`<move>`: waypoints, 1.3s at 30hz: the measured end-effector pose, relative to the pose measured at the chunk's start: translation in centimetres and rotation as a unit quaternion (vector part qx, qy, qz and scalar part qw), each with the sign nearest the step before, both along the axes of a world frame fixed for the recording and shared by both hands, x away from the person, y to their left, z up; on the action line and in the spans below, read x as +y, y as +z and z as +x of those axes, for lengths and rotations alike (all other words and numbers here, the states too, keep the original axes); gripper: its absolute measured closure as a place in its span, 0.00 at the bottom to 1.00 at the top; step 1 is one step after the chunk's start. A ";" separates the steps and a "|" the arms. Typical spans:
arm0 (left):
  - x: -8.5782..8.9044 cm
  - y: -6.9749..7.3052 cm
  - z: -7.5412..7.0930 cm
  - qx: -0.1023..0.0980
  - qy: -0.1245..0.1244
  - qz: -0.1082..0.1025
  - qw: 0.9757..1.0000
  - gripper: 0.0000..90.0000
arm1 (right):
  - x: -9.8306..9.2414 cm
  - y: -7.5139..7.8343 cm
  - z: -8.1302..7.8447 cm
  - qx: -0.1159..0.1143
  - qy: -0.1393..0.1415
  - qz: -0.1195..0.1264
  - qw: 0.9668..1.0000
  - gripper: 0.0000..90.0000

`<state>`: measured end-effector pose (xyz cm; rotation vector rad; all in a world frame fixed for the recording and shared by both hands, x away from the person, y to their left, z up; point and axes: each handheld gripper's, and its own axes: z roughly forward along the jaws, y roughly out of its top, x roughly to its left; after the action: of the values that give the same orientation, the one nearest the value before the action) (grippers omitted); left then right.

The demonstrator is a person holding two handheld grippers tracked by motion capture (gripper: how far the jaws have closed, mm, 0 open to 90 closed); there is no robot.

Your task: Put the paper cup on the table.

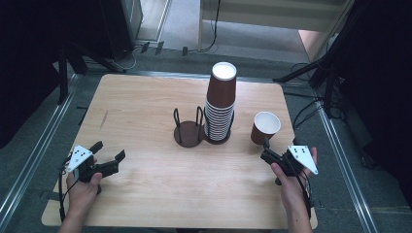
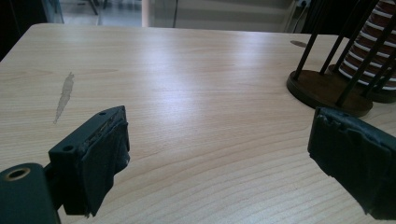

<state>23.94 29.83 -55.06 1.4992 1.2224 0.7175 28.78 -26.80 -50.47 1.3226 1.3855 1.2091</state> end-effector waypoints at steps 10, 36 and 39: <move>0.0 0.0 0.0 -0.001 0.001 0.000 1.000 0.07 | -0.6 -0.8 -1.7 0.008 0.003 0.005 1.000 0.00; 0.0 0.0 0.0 -0.001 0.002 -0.001 1.000 0.07 | -3.7 -2.1 -4.9 0.027 -0.009 -0.017 0.999 0.00; 0.0 0.0 0.0 -0.001 0.001 0.000 1.000 0.07 | -4.0 -2.3 -5.3 0.029 -0.011 -0.019 0.999 0.00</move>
<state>23.92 29.83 -55.07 1.4969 1.2233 0.7207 23.44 -30.84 -52.79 1.3527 1.4253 1.1313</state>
